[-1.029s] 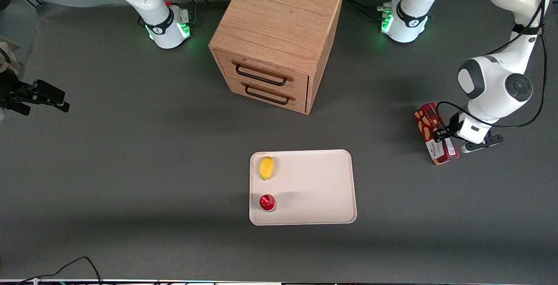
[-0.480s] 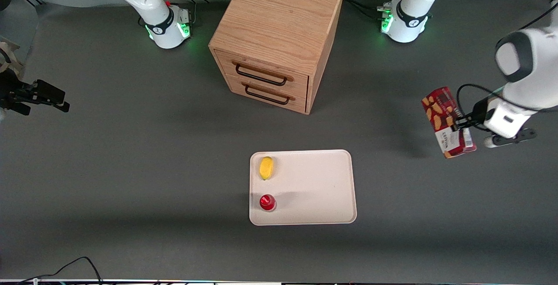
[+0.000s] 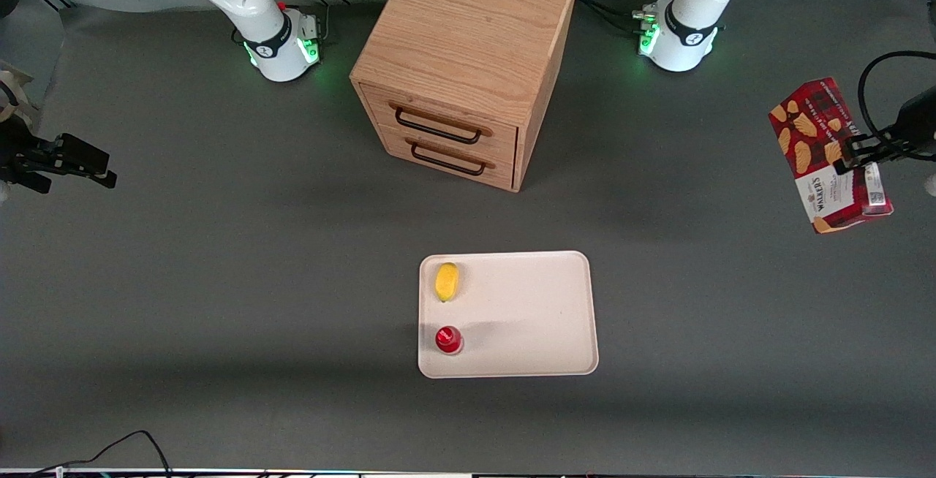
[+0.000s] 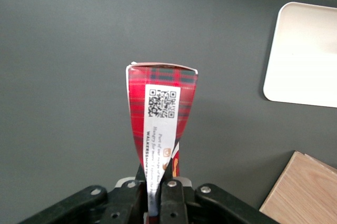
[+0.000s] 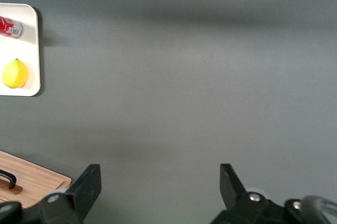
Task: Place red cookie box on tray
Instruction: 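Lift the red cookie box upright with the left gripper, then carry the held box over to the cream tray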
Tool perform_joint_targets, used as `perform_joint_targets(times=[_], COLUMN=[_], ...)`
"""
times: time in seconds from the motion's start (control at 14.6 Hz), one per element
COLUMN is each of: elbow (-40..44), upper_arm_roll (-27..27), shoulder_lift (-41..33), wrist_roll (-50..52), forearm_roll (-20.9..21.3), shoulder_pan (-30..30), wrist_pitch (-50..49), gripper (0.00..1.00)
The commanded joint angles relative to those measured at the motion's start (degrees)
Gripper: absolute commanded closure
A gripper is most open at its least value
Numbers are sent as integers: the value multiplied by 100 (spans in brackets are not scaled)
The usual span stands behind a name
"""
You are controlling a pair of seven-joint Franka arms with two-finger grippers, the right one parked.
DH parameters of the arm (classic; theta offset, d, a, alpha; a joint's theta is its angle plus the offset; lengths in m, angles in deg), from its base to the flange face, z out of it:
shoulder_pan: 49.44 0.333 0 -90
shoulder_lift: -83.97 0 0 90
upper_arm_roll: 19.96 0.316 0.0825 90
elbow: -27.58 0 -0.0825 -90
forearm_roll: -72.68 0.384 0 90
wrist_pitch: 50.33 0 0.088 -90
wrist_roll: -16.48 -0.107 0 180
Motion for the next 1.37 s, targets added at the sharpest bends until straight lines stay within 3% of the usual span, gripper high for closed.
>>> perform_joint_targets(times=[0.0,0.27,0.41,0.62,0.96,1.3], elbow=[711,1298,1896,2687,3006,2595], upper_arm_roll=[-228,-1256,-1494,-1530,-1522,-1522], shoulder_lift=[471,1374,2051,3000,4127,4427], wrist_roll=[663,3016,3976,4646,4622,4349], forearm_roll=[87,131,333,623,1106,1537], shoulder_pan=[-170,-389,-705,-1232,-1646,-1734], wrist_pitch=[-325,-19,262,692,2150,2775], gripper=[100,100,100,100,100,100])
